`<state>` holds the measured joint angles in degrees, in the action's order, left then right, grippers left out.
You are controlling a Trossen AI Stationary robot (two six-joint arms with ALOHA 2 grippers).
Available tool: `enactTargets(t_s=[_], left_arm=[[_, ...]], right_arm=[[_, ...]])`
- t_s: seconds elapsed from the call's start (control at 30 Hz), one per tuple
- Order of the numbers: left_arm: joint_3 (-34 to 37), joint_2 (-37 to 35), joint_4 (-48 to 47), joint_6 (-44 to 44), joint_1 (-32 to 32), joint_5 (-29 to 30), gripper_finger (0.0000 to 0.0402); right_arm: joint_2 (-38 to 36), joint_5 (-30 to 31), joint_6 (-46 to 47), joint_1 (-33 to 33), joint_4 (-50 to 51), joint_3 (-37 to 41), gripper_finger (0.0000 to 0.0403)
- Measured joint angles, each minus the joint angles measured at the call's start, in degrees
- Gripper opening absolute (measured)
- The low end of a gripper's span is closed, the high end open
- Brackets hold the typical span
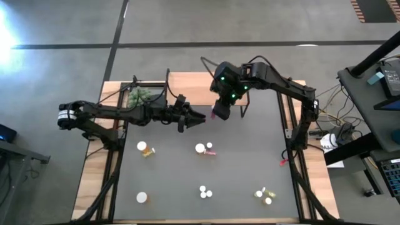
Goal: Pick and place medicine bottles onto shelf by color
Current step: Put the small blue pill bottle on the shelf
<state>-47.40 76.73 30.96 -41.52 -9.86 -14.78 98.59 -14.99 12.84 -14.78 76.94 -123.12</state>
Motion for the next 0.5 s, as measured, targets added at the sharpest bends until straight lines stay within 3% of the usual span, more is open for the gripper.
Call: enactTargets(t_s=[0.37, 0.5], left_arm=[[0.9, -5.8, -0.7, 0.1, -2.5, -0.4, 0.0164], [2.0, -9.8, -0.7, 0.2, -2.9, -0.4, 0.0164]], right_arm=[[0.0, 21.8, -0.9, -4.7, 6.8, 2.4, 0.0109], [0.0, 25.1, -0.3, -6.7, 6.8, 4.0, 0.0109]])
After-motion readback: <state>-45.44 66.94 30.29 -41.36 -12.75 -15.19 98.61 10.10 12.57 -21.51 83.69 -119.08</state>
